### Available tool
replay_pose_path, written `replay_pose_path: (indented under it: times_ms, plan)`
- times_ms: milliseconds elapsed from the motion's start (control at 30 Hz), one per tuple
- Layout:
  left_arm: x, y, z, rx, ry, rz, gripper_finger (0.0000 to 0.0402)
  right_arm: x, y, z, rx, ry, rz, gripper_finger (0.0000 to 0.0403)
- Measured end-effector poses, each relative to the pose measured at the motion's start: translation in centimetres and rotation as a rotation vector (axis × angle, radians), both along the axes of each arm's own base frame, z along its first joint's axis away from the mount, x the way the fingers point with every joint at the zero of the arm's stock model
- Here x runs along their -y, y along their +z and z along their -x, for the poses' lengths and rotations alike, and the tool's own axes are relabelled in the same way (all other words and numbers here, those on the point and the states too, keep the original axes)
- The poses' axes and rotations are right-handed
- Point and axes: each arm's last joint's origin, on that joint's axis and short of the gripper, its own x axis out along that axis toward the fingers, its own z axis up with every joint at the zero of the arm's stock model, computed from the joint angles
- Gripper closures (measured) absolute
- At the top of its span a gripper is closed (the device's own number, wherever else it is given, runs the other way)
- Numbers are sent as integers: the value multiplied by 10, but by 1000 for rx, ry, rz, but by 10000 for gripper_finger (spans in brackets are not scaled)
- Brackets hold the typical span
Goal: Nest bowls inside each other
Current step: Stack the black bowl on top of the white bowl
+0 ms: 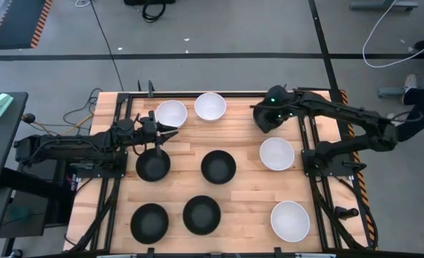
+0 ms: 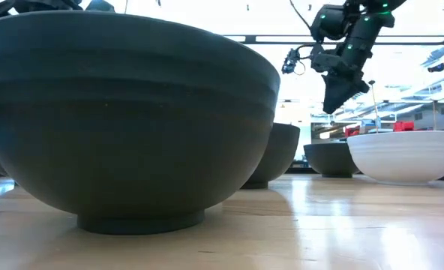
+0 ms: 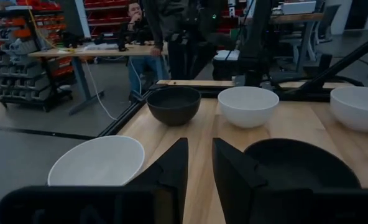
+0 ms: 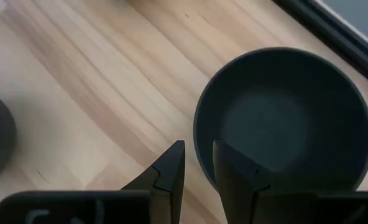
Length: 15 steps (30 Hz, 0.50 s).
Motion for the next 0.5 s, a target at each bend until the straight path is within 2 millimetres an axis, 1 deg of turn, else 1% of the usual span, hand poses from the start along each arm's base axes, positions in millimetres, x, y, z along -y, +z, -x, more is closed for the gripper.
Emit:
replay_pose_path:
  times_ms: [67, 300, 500]
  plan:
    - [0, 0, 0, 0, 0, 0, 321, 4, -1, -4, -25, -12, -19, 311]
    - [0, 0, 0, -1, 1, 1, 325, 18, -23, -10, -127, -49, -101, 312]
    - [0, 0, 0, -1, 1, 1, 319, 24, -38, -17, -156, -40, -172, 311]
